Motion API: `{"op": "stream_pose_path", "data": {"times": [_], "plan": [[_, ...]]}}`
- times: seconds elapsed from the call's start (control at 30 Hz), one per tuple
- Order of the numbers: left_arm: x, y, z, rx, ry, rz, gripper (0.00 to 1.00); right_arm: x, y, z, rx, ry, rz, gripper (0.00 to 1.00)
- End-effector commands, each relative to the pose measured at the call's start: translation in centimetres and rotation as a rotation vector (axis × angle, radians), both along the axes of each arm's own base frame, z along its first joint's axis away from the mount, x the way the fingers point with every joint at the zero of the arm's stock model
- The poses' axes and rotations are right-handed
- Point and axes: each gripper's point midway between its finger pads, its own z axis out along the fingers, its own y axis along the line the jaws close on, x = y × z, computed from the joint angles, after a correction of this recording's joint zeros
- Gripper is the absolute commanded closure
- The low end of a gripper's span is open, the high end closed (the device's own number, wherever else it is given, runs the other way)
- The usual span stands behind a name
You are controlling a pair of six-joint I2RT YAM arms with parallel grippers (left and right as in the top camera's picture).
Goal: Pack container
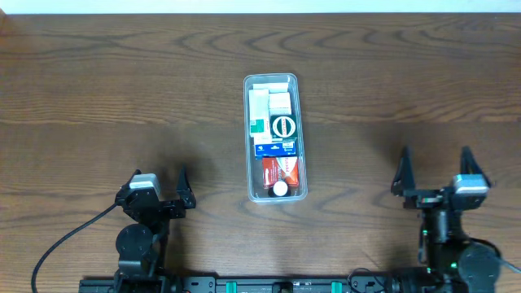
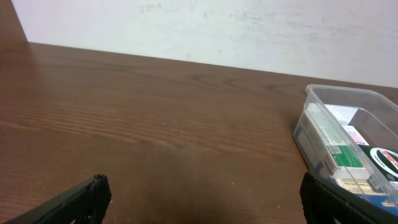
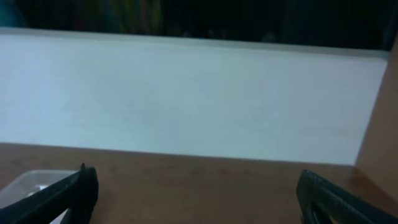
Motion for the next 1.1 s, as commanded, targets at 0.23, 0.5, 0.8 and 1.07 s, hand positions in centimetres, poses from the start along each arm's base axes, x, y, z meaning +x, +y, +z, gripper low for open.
{"op": "stream_pose_path", "data": {"times": [0.23, 0.5, 0.8, 1.07], "plan": [[0.0, -0.2, -1.5, 0.014, 0.033, -0.013, 0.02, 0.9, 0.2, -4.8, -0.015, -0.005, 0.01, 0.01], [0.0, -0.2, -1.5, 0.014, 0.033, -0.013, 0.02, 1.8, 0.4, -8.9, 0.031, 0.084, 0.023, 0.01], [0.0, -0.2, -1.5, 0.014, 0.033, -0.013, 0.02, 1.8, 0.3, -12.7, 0.029, 0.238, 0.019, 0.01], [0.0, -0.2, -1.5, 0.014, 0.033, -0.013, 0.02, 1.8, 0.3, -12.8, 0.029, 0.241, 0.02, 0.01]]}}
